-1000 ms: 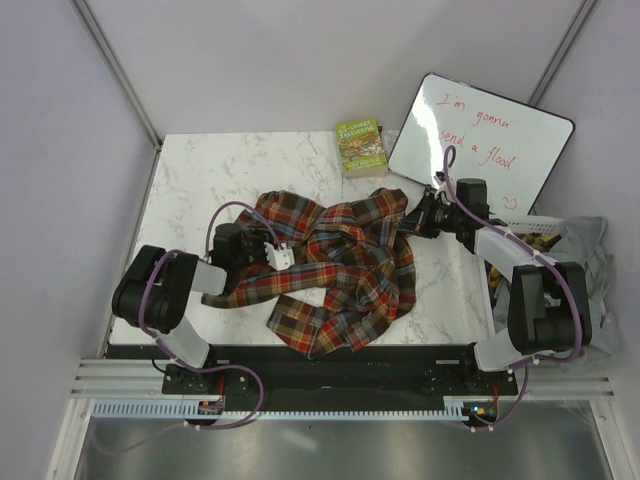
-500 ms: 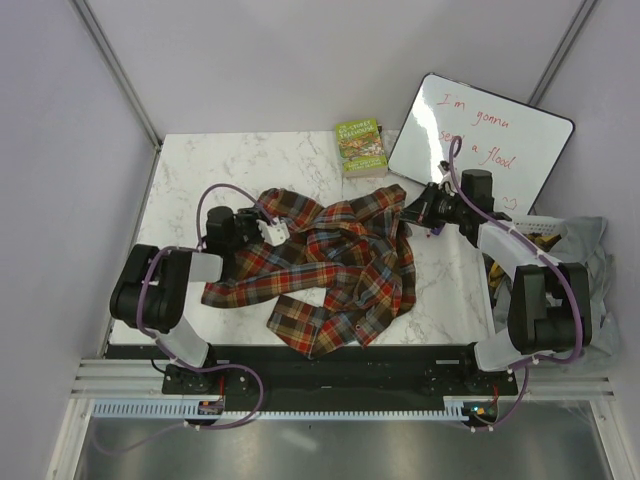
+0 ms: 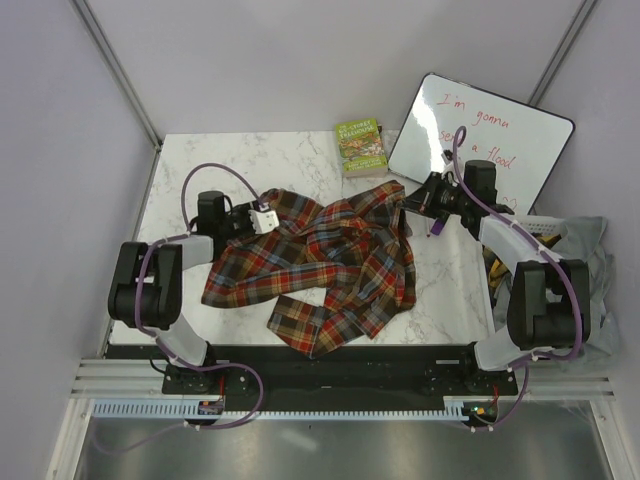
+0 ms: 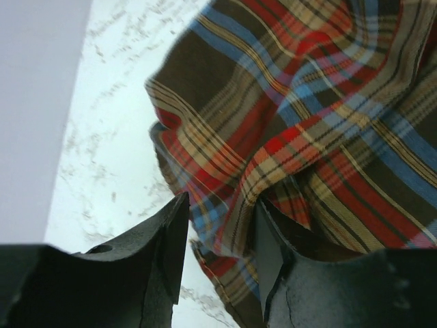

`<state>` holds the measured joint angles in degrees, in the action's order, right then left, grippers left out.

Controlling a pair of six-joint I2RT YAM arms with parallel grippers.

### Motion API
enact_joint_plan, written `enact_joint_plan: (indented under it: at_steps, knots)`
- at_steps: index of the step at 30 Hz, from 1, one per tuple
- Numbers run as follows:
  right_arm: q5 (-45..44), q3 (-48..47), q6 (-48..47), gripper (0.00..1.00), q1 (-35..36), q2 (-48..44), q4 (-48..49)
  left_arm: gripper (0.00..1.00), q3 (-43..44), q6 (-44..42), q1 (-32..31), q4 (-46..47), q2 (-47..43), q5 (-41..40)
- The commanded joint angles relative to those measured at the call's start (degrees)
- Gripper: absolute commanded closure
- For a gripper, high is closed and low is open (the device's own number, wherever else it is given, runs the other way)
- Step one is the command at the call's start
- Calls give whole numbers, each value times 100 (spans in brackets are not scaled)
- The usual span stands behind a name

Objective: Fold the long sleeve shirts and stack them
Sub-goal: Flatten the shirt out

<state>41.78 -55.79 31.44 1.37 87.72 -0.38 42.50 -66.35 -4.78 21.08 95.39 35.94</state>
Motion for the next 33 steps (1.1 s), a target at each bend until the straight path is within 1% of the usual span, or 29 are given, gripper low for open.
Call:
enact_joint_plan:
  at_steps: [1,6,9,10,12,13,14,15,16,17,18,19,20,22,23,27,29,30,32,33]
  knots:
    - [85,-274,55,100,-49,8,302,54,118,-317,161,-561,190,264]
    - [120,-275,73,100,-101,-1,346,59,162,-335,188,-500,322,176]
    - [173,-275,99,100,-110,-1,372,69,206,-38,188,-289,366,80]
    - [164,-266,116,100,-110,-1,390,76,223,51,188,-176,375,-42]
    - [208,-283,134,100,-110,-36,416,83,293,340,214,-104,331,-157]
    - [208,-292,143,100,-110,-45,434,90,320,429,240,-104,191,-219]
    - [216,-310,160,100,-110,-80,442,94,329,525,266,-130,103,-254]
    - [225,-362,161,100,-119,-106,451,98,442,805,319,-200,-2,-289]
    - [234,-389,169,100,-110,-132,451,98,530,990,354,-331,-134,-377]
    - [234,-424,161,100,-110,-194,451,98,653,1166,407,-689,-387,-369]
    - [243,-485,161,100,-119,-229,451,98,898,1568,468,-876,-555,-369]
    - [260,-520,152,100,-110,-255,451,98,1031,1816,660,-1017,-696,-377]
    - [269,-547,143,100,-110,-343,451,98,1171,2218,810,-1366,-1011,-378]
    - [296,-661,134,100,-110,-431,451,98,1532,2599,952,-1615,-1311,-447]
    - [304,-722,125,100,-110,-527,451,98,1638,2870,1074,-1920,-1496,-457]
    - [322,-1152,152,100,-110,-800,600,98,2042,3180,1198,-2589,-2505,-675]
    - [278,-1285,309,100,-110,-1028,767,98,2122,3216,1198,-2767,-2823,-825]
    - [261,-1442,327,100,-110,-1116,898,98,2200,3224,1198,-2872,-3164,-1017]
    - [68,-1662,301,100,-110,-1370,917,98,2341,3198,1198,-2960,-3482,-1255]
    - [-11,-1881,266,100,-110,-1476,943,98,2403,3198,1198,-3022,-3632,-1518]
